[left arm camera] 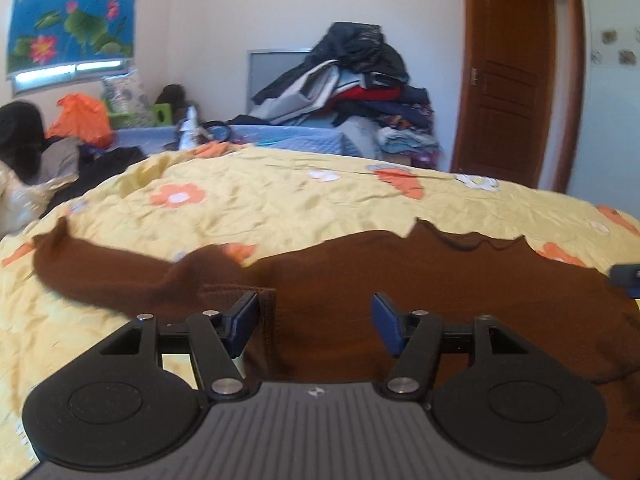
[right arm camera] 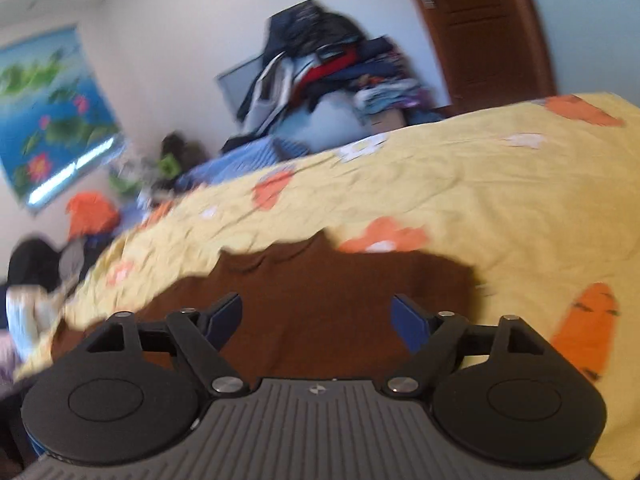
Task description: Fold small clothes
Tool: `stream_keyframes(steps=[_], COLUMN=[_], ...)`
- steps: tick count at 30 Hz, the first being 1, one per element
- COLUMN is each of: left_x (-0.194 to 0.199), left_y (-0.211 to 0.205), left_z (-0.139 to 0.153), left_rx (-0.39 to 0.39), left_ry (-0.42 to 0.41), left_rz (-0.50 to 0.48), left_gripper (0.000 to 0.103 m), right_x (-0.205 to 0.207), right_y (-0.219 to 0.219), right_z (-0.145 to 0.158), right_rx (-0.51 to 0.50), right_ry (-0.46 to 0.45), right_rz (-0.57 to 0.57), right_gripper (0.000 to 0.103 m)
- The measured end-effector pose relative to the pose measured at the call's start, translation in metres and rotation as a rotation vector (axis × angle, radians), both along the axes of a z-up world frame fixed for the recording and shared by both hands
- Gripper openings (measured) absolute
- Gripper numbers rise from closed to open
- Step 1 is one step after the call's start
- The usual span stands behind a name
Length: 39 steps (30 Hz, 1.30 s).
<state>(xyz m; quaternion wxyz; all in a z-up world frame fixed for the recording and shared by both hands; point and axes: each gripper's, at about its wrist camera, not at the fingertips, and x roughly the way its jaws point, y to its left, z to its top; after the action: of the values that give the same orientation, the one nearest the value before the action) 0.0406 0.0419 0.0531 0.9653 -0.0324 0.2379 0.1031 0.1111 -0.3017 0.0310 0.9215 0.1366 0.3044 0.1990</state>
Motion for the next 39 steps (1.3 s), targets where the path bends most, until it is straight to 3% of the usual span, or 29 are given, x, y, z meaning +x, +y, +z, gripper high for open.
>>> stream_keyframes(steps=[2, 5, 6, 7, 9, 12, 16, 19, 21, 24, 26, 28, 30, 31, 33, 36, 38, 39], left_x=[0.016, 0.042, 0.041, 0.038, 0.036, 0.023, -0.009, -0.012, -0.007, -0.002, -0.004, -0.004, 0.002, 0.006, 0.017, 0.03, 0.031, 0.035], left_y=[-0.011, -0.004, -0.001, 0.0, 0.004, 0.014, 0.062, 0.132, 0.192, 0.287, 0.337, 0.369, 0.388, 0.394, 0.4, 0.408, 0.413, 0.415], left_z=[-0.006, -0.031, -0.037, -0.043, -0.042, -0.036, -0.013, 0.0, 0.003, -0.004, -0.016, -0.027, -0.036, -0.04, -0.043, -0.047, -0.052, -0.055], left_rx=[0.0, -0.049, -0.027, 0.0, -0.01, -0.016, -0.054, -0.109, -0.203, -0.464, -0.635, -0.742, -0.794, -0.807, -0.791, -0.811, -0.817, -0.795], left_ry=[0.05, 0.203, 0.183, 0.167, 0.168, 0.135, -0.012, -0.045, -0.027, -0.019, -0.037, -0.067, -0.078, -0.07, -0.065, -0.043, -0.024, -0.003], left_rz=[-0.062, -0.055, -0.06, -0.075, -0.104, -0.11, 0.013, 0.176, 0.314, 0.492, 0.568, 0.614, 0.627, 0.627, 0.619, 0.622, 0.639, 0.648], left_gripper=[0.062, 0.064, 0.075, 0.08, 0.08, 0.08, 0.082, 0.084, 0.084, 0.083, 0.083, 0.083, 0.077, 0.069, 0.058, 0.055, 0.046, 0.034], right_x=[0.006, 0.021, 0.016, 0.01, 0.006, 0.003, 0.003, 0.003, 0.003, 0.003, 0.003, 0.003, 0.003, 0.003, 0.003, 0.004, 0.005, 0.005], right_y=[0.024, 0.034, 0.032, 0.027, 0.023, 0.036, 0.04, 0.036, 0.037, 0.04, 0.04, 0.041, 0.041, 0.04, 0.04, 0.04, 0.039, 0.039], right_z=[-0.011, -0.039, -0.044, -0.051, -0.054, -0.055, -0.051, -0.05, -0.049, -0.049, -0.049, -0.049, -0.049, -0.049, -0.049, -0.049, -0.048, -0.049], right_rx=[-0.092, -0.216, -0.26, -0.295, -0.271, -0.347, -0.367, -0.339, -0.345, -0.359, -0.359, -0.357, -0.358, -0.358, -0.358, -0.356, -0.356, -0.357], right_ry=[0.015, 0.081, 0.008, -0.024, -0.023, -0.029, -0.029, -0.026, -0.025, -0.025, -0.025, -0.026, -0.026, -0.025, -0.026, -0.025, -0.025, -0.025], right_rz=[0.032, -0.002, 0.003, 0.031, 0.032, 0.052, 0.07, 0.081, 0.087, 0.091, 0.091, 0.09, 0.09, 0.09, 0.089, 0.09, 0.089, 0.09], right_gripper=[0.08, 0.079, 0.082, 0.082, 0.082, 0.087, 0.095, 0.099, 0.101, 0.102, 0.102, 0.102, 0.103, 0.103, 0.103, 0.103, 0.103, 0.103])
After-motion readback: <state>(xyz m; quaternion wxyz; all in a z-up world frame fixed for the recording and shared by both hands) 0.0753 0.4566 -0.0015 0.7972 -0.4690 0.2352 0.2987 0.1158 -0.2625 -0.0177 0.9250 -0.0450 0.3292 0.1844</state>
